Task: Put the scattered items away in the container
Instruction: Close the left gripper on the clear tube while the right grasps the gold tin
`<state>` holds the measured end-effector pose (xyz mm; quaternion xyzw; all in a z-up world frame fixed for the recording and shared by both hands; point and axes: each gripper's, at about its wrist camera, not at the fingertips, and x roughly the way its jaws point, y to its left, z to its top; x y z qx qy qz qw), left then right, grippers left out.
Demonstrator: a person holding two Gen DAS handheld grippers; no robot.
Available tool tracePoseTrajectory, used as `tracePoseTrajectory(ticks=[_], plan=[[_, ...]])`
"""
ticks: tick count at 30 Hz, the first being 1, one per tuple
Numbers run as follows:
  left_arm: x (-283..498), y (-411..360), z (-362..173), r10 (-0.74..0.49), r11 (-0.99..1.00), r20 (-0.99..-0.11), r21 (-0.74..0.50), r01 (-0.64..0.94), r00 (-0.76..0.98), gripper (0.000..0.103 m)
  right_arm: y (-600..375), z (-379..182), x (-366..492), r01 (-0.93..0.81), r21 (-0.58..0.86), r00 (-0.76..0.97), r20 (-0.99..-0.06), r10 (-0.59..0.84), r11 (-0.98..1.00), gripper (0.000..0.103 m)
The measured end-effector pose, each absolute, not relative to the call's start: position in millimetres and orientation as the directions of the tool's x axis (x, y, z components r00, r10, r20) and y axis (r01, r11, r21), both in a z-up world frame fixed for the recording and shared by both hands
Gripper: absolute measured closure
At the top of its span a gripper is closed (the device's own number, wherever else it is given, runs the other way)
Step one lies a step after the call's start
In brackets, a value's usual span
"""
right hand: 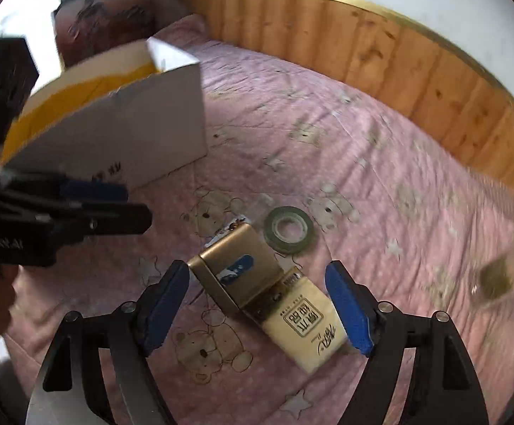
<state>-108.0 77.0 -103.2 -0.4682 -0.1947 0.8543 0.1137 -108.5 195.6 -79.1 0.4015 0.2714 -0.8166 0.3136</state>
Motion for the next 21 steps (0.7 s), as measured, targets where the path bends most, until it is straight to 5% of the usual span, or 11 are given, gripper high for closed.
tracePoseTrajectory(ticks=[3,8,21], plan=[[-112,80,-105,0.390,-0.896,-0.754,-0.443,-0.030,-0.529,0.045,186,-96,-116,0.739,-0.206,-0.471,-0.838,-0.275,-0.641,0.025],[-121,87,-111,0.383,-0.910,-0.763,-0.409,-0.070,-0.521,0.045,193,-89,-127,0.708,-0.098,-0.427,-0.849,-0.312,-0.699,0.047],[-163,136,-142,0.268,-0.963,-0.822,-0.217,-0.158,-0.502,0.045,250,-25,-141,0.459,0.179,-0.448,-0.799,-0.401,-0.870,0.049]])
